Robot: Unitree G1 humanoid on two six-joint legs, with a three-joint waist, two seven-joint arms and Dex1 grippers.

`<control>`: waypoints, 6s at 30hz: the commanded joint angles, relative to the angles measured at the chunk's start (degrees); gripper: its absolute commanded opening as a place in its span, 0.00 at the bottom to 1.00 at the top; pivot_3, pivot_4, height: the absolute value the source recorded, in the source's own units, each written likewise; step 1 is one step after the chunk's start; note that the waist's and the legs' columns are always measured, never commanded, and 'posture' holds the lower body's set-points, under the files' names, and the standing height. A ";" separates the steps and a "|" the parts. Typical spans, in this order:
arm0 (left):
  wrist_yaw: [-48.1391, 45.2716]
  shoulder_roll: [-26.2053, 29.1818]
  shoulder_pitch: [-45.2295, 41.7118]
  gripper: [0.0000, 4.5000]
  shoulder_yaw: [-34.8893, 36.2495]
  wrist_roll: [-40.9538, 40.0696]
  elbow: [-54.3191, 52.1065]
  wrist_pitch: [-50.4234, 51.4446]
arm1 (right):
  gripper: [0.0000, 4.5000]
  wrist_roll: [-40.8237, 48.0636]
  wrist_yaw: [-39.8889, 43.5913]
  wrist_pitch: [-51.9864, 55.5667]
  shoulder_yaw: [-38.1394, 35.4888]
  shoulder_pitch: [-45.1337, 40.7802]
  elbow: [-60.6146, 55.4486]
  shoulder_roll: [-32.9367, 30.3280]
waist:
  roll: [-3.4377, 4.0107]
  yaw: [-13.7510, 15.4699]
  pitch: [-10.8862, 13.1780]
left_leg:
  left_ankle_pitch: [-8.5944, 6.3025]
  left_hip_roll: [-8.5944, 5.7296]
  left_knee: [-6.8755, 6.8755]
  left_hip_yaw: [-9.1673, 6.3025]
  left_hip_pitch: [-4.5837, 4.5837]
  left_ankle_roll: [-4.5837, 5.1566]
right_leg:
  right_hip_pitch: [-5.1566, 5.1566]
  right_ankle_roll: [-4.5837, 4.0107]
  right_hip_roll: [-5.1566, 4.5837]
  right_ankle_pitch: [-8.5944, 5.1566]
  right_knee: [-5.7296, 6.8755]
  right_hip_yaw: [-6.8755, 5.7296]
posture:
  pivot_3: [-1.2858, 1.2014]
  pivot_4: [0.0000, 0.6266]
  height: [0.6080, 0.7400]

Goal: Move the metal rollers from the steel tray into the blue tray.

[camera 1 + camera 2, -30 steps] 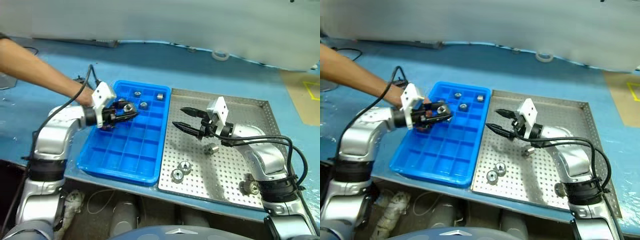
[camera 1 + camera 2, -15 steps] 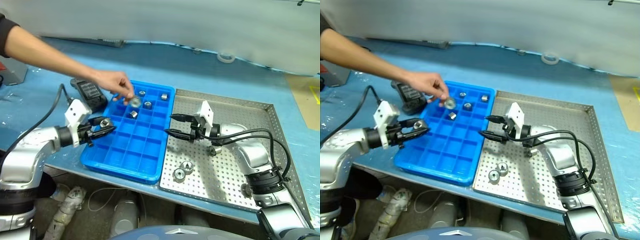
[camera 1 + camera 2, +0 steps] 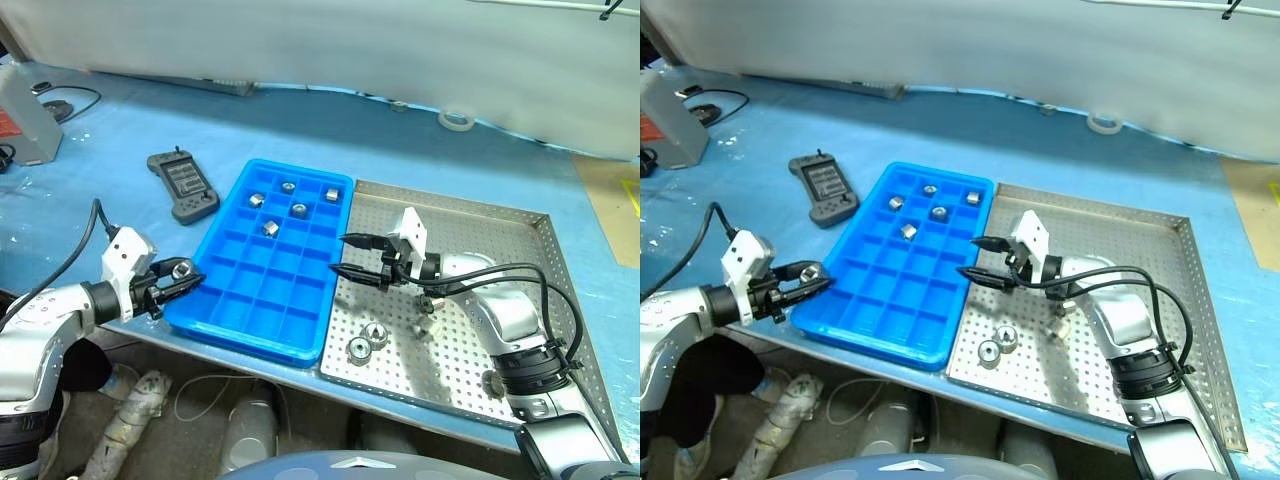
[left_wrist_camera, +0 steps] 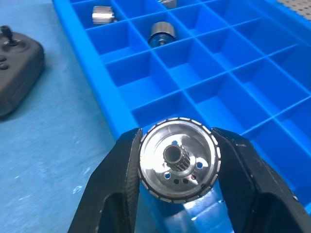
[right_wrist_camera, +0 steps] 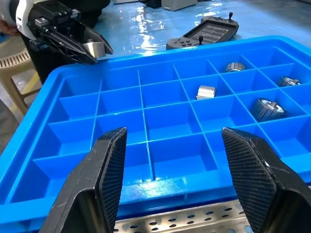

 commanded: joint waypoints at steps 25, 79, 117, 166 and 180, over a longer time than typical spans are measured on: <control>18.77 -10.11 1.50 0.83 -7.67 2.07 -6.86 3.45 | 0.72 -2.13 -1.50 -1.40 -0.15 0.31 -1.61 -0.10 | -0.22 -0.63 -0.15 | 0.09 0.05 -0.18 -0.02 0.34 -0.16 | 0.46 0.28 0.03 -0.17 0.15 -0.04 | 0.58 0.24 1.00; -20.00 -37.07 -50.49 0.83 -34.41 9.03 54.96 -24.14 | 0.72 5.59 -21.36 10.43 -29.48 37.65 -36.20 -6.28 | -0.20 -10.17 -0.32 | -0.70 1.09 0.75 0.50 0.64 -0.27 | 0.98 0.48 0.75 -0.19 -0.28 0.23 | 0.30 0.24 1.00; -19.53 -40.49 -63.61 0.83 -32.29 29.94 85.87 -48.66 | 0.72 3.21 -28.73 12.14 -31.07 49.17 -45.56 -2.78 | 0.36 -25.53 -0.51 | -1.91 -0.26 1.92 0.71 -0.62 1.83 | 1.02 0.49 -1.04 -0.20 -1.19 -0.39 | 0.24 0.24 1.00; -19.16 -28.94 -51.40 0.32 -17.49 10.15 38.87 -19.87 | 0.72 6.75 -12.58 11.96 -11.92 10.20 -24.99 -11.00 | 0.62 -19.57 -0.19 | -1.85 -0.13 2.21 0.53 -0.58 1.85 | 0.98 0.37 -1.18 -0.14 -0.40 -0.83 | 0.45 0.24 1.00; 6.32 -14.73 -20.74 0.32 -2.57 7.43 6.48 -4.76 | 0.72 -0.62 5.20 -3.11 3.92 -11.97 4.94 -1.33 | 0.51 -0.30 -0.02 | -1.59 -0.20 2.03 0.52 -0.80 1.42 | 0.30 -0.39 -1.07 -0.33 0.50 -0.76 | 0.62 0.24 1.00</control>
